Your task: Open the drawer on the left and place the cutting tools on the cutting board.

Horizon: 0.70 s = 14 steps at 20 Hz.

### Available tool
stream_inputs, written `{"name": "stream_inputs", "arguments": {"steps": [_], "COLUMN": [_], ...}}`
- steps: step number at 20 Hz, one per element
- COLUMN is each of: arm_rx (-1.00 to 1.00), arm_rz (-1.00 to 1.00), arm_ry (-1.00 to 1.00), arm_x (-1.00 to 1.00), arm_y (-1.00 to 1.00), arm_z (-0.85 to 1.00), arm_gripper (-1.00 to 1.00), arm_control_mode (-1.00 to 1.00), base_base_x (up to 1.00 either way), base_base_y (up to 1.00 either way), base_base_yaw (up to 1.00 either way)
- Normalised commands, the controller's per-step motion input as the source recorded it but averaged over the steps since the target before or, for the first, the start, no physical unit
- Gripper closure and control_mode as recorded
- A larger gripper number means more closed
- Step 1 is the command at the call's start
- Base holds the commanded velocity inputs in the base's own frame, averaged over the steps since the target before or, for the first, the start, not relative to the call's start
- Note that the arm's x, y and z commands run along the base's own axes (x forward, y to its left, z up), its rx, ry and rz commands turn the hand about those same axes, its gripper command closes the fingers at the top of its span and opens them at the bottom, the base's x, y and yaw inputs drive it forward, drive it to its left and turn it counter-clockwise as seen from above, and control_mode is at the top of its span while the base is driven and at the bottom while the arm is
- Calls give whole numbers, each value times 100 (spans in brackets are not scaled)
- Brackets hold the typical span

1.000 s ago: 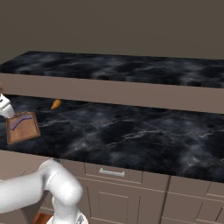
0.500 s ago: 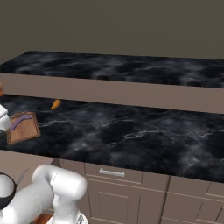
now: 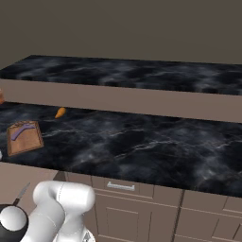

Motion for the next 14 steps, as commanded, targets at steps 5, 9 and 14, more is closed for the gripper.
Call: {"name": "stream_inputs", "arguments": {"steps": [5,9,14], "arm_rx": [-19,-7,-1], "arm_rz": [0,0,0], "arm_ry": [5,11,14], "arm_x": [-21,-4,0], "arm_y": [-8,-6,-1], "arm_z": [-32,-23,-23], "arm_gripper": [-100,-100,-100], "arm_control_mode": [-100,-100,-100], "base_base_x": [0,0,0], "base_base_y": [0,0,0], "base_base_yaw": [0,0,0]}}
